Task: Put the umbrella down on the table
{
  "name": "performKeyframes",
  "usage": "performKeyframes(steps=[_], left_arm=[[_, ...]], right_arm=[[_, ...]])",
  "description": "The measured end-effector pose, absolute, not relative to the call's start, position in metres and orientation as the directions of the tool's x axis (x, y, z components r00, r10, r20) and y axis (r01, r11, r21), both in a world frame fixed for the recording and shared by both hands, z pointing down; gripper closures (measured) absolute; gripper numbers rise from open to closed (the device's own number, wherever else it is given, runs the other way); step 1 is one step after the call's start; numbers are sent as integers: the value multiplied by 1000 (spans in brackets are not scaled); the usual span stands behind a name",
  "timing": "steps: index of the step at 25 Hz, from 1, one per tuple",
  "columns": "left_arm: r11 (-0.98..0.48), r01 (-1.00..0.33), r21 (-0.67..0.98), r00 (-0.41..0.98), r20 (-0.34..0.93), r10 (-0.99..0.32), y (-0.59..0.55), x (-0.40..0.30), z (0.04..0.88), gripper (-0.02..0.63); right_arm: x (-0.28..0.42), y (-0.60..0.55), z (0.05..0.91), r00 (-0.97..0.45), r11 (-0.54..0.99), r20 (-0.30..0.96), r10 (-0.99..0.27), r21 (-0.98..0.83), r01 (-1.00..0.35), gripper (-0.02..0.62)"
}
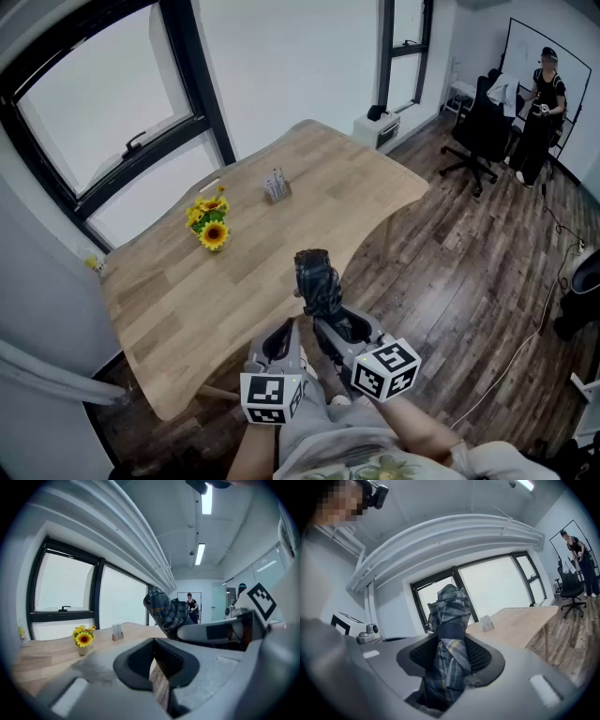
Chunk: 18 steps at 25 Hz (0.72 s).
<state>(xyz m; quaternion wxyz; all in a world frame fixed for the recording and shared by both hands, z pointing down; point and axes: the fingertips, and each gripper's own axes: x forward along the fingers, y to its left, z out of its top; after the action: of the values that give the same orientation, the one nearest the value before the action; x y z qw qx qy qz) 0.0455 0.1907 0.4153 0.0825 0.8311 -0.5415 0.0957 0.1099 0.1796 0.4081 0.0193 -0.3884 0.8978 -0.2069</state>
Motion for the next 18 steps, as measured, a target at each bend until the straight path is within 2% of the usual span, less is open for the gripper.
performKeyframes(steps=[18], left_arm=[[-431,-901,43,425,278,-861,171,66,428,604]], right_arm=[[133,159,414,-672,558,121,-731,-462,-689,419]])
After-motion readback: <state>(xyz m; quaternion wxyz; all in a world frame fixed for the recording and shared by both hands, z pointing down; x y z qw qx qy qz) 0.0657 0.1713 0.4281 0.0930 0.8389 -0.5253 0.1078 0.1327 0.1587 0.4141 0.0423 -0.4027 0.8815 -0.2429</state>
